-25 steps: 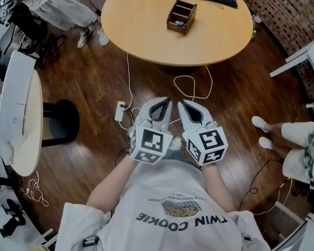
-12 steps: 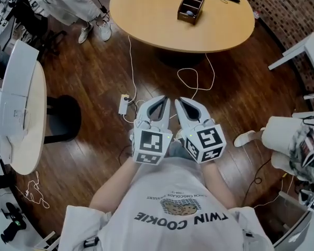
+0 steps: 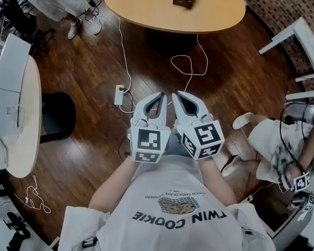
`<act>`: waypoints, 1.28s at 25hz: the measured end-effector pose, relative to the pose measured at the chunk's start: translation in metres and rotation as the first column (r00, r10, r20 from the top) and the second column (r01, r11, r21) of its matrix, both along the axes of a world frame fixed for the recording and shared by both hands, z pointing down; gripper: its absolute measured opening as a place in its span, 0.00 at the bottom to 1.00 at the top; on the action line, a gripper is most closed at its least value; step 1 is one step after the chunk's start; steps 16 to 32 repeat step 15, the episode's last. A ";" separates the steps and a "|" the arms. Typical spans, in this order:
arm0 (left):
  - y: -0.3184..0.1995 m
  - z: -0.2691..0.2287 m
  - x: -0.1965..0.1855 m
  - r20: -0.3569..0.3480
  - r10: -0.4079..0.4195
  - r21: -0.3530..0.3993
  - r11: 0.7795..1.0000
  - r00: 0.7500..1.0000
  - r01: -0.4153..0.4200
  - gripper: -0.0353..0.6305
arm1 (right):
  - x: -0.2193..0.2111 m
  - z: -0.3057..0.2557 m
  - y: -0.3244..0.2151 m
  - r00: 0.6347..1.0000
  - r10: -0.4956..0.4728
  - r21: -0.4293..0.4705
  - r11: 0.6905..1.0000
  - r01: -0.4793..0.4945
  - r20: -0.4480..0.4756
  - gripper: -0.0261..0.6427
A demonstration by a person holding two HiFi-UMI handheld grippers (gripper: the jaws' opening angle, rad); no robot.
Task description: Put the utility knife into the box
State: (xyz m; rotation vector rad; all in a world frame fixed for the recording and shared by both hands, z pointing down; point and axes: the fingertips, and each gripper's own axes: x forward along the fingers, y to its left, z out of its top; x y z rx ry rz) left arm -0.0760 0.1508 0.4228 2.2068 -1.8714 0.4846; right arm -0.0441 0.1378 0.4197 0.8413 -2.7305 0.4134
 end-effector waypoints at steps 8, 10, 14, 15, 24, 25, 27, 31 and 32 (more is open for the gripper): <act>0.026 0.008 0.001 -0.038 0.031 -0.009 0.999 0.999 -0.031 0.06 | 0.003 0.002 0.029 1.000 0.029 -0.013 0.999 -0.029 0.000 0.04; 0.029 0.007 0.003 -0.045 0.037 -0.004 0.999 0.998 -0.037 0.06 | 0.005 0.002 0.034 1.000 0.027 -0.015 1.000 -0.027 -0.004 0.04; 0.035 0.009 0.005 -0.052 0.046 -0.007 0.999 0.998 -0.047 0.06 | 0.010 0.006 0.042 1.000 0.030 -0.027 0.999 -0.030 -0.009 0.04; 0.037 0.010 0.006 -0.055 0.047 -0.008 0.999 0.997 -0.047 0.06 | 0.011 0.007 0.043 0.999 0.031 -0.029 0.999 -0.032 -0.009 0.04; 0.037 0.010 0.006 -0.055 0.047 -0.008 0.999 0.997 -0.047 0.06 | 0.011 0.007 0.043 0.999 0.031 -0.029 0.999 -0.032 -0.009 0.04; 0.037 0.010 0.006 -0.055 0.047 -0.008 0.999 0.997 -0.047 0.06 | 0.011 0.007 0.043 0.999 0.031 -0.029 0.999 -0.032 -0.009 0.04; 0.037 0.010 0.006 -0.055 0.047 -0.008 0.999 0.997 -0.047 0.06 | 0.011 0.007 0.043 0.999 0.031 -0.029 0.999 -0.032 -0.009 0.04; 0.037 0.010 0.006 -0.055 0.047 -0.008 0.999 0.997 -0.047 0.06 | 0.011 0.007 0.043 0.999 0.031 -0.029 0.999 -0.032 -0.009 0.04; 0.037 0.010 0.006 -0.055 0.047 -0.008 0.999 0.997 -0.047 0.06 | 0.011 0.007 0.043 0.999 0.031 -0.029 0.999 -0.032 -0.009 0.04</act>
